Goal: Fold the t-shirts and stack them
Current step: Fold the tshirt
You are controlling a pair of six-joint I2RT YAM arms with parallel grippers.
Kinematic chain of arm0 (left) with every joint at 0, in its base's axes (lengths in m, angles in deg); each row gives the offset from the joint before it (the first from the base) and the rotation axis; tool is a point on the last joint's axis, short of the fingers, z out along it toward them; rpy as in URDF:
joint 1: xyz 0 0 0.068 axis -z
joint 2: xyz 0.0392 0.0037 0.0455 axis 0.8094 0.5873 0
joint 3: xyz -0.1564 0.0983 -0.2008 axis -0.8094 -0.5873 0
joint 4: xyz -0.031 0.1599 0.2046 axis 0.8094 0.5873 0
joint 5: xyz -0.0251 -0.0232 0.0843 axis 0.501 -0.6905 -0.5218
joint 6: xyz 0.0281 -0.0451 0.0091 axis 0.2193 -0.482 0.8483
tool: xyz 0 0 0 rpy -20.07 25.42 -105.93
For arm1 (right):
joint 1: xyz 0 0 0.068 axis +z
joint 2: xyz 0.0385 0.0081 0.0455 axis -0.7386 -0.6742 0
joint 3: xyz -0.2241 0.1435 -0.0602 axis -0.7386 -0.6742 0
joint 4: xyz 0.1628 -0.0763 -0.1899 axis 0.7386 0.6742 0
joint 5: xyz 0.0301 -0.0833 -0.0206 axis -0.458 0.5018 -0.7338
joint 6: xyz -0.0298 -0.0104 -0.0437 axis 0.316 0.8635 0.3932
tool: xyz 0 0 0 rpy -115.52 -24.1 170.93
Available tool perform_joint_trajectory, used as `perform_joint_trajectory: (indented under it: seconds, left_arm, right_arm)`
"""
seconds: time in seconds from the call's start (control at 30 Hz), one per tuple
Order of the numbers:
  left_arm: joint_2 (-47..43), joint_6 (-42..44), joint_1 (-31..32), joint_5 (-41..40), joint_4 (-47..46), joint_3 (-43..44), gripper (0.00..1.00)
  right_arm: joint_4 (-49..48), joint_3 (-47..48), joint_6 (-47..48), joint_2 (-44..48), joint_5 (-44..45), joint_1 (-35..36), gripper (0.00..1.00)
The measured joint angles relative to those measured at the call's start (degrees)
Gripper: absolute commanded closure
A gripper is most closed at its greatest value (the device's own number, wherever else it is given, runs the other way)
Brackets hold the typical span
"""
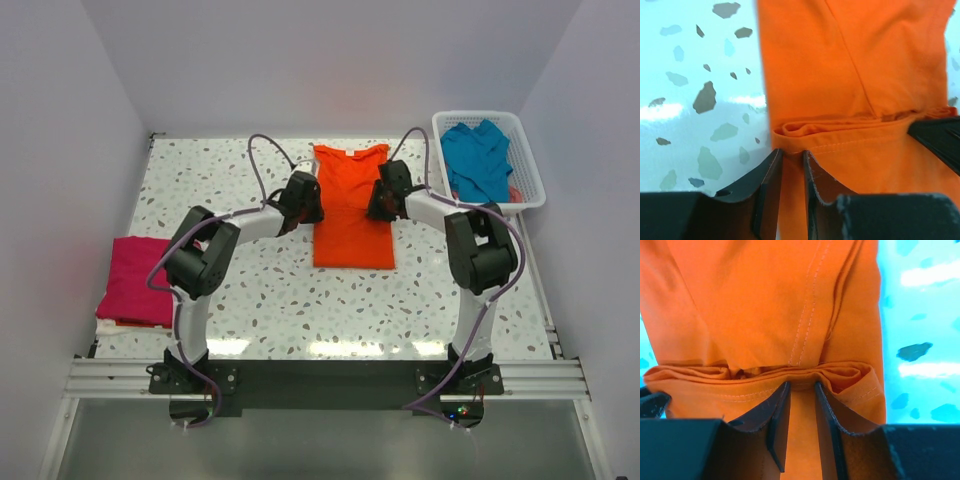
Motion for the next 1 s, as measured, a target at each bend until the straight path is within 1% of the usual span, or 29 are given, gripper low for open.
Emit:
perform_joint_trajectory:
  seconds: [0.17,0.23,0.33,0.4,0.47,0.6,0.73,0.77,0.8,0.87,1.0]
  left_arm:
    - [3.7,-0.5,-0.1,-3.7,4.1,5.0,0.72]
    - [4.6,-1.0,-0.1,-4.6,4.8,5.7,0.71]
    - [4.5,-1.4,-0.2,-5.6,5.2,5.7,0.68]
    - [3.7,-1.5,-0.3,-5.8,5.1,4.7,0.66]
    - [2.2,-1.4,-0.7,-6.0,6.1,3.5,0.63]
    - [-2.3,-0.9,-1.6,-5.8,6.3,1.5,0.60]
    - [-6.7,0.0,-1.6,-3.2,3.8,0.9,0.61]
    - [-7.2,0.3,-1.2,-2.5,3.0,1.1,0.61]
    - [-7.3,0.6,-0.8,-1.8,2.3,1.6,0.62]
    - [-6.7,0.8,0.4,-0.4,1.2,2.6,0.63]
    - [-3.1,1.3,3.2,1.6,-0.5,5.2,0.63]
  right_arm:
    - [-0.2,-0.1,0.0,0.0,-1.5,-2.8,0.68]
    - [-0.3,-0.2,0.0,0.0,-2.1,-3.6,0.65]
    - [-0.4,-0.3,0.0,0.2,-3.4,-4.3,0.62]
    - [-0.3,-0.4,0.1,0.6,-4.0,-4.3,0.61]
    - [0.0,-0.4,0.2,1.0,-4.7,-4.3,0.57]
    - [0.7,-0.7,0.5,3.6,-4.8,-4.3,0.54]
    - [0.9,-0.6,1.5,6.7,-3.1,-4.3,0.56]
    - [1.0,-0.4,1.9,7.1,-2.7,-4.3,0.57]
    - [1.1,-0.1,2.3,7.3,-1.9,-4.3,0.61]
    - [1.2,0.2,3.1,7.2,-1.0,-4.3,0.64]
    - [1.2,-0.7,4.3,7.2,0.5,-4.3,0.65]
